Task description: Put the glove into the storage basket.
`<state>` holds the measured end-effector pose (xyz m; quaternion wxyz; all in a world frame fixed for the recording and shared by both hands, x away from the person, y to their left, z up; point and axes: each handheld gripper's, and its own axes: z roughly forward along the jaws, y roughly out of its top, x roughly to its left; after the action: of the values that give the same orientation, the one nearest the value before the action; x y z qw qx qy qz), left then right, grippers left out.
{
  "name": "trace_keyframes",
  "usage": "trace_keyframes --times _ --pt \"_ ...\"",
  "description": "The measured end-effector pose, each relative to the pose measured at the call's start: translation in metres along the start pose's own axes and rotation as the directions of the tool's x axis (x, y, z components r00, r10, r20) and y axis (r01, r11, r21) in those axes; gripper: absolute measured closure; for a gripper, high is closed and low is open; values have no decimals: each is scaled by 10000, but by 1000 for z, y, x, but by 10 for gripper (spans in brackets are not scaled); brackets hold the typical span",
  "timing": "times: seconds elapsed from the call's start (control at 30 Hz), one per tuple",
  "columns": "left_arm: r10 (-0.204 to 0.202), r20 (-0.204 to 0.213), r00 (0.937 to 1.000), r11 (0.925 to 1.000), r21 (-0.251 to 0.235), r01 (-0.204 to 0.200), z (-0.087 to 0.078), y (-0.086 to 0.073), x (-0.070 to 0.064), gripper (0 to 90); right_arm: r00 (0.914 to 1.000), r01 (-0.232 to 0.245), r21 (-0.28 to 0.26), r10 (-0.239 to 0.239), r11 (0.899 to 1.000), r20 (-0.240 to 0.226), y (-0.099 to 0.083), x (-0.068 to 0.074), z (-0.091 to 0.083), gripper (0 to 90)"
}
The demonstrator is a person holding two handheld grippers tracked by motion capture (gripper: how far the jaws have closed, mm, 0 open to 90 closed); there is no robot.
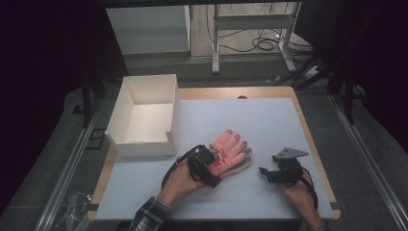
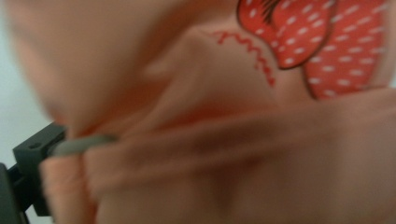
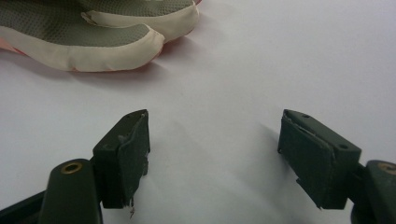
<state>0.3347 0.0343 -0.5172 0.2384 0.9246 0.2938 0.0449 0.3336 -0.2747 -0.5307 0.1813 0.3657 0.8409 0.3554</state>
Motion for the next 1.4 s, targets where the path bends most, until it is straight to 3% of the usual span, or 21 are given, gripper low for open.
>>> trace_keyframes --times 0.13,0.3,0.5,0.63,0.7,0.97,1.4 --pt "225 -244 9995 9994 261 -218 5 -1 -5 12 10000 -4 2 4 10000 2 0 0 0 253" --pt "288 -127 9995 9994 217 -285 4 -2 -7 89 10000 -10 6 10 10000 1 0 0 0 253" --pt "341 -105 9994 9992 201 -339 -5 -2 -6 303 10000 -10 7 10 10000 -1 0 0 0 253" --pt "156 192 9997 9998 -126 -154 -11 -3 -1 372 10000 -7 1 7 10000 -4 0 0 0 252" --pt "48 259 9997 9995 -302 -40 -14 -3 2 382 10000 -9 4 9 10000 -7 0 0 0 253" --pt "-597 -330 9977 9957 -731 572 -31 4 13 382 10000 -11 4 11 10000 -8 0 0 0 253" --pt "-1063 -961 9897 9882 -1209 944 -57 28 29 373 10000 -31 -3 31 10000 -16 0 0 0 252"
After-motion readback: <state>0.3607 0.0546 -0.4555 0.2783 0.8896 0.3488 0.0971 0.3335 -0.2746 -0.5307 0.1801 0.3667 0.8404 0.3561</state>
